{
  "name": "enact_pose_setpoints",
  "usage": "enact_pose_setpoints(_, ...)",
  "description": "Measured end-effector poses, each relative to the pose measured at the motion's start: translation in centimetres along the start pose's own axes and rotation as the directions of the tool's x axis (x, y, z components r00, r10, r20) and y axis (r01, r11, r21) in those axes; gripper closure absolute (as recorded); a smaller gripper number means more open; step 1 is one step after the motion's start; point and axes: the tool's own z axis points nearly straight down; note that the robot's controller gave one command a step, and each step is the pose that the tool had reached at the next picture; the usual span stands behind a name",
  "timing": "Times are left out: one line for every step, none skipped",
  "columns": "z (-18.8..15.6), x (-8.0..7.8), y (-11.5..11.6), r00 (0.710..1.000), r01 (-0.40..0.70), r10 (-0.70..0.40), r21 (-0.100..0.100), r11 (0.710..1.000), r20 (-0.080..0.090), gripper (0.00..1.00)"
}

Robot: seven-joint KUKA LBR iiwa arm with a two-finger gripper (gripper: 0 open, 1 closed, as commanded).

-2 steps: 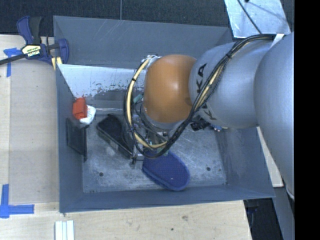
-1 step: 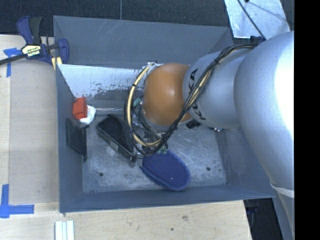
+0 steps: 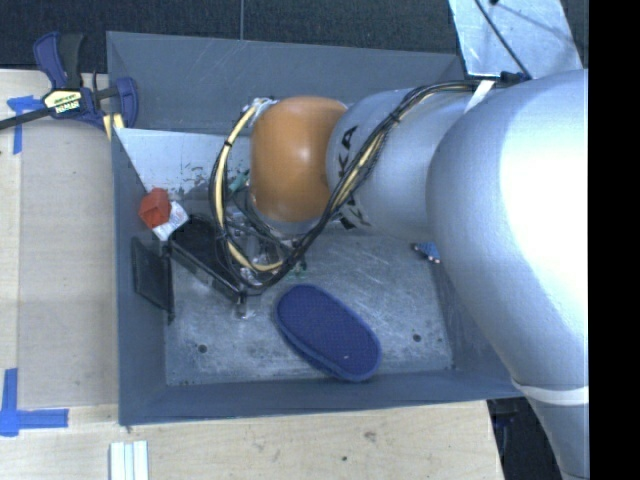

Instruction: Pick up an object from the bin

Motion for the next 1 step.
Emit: enact_pose_setpoints(-0.21, -0.12, -0.23, 1.0, -0.005, 0.005, 0.0, 1.0, 0.006, 1.0)
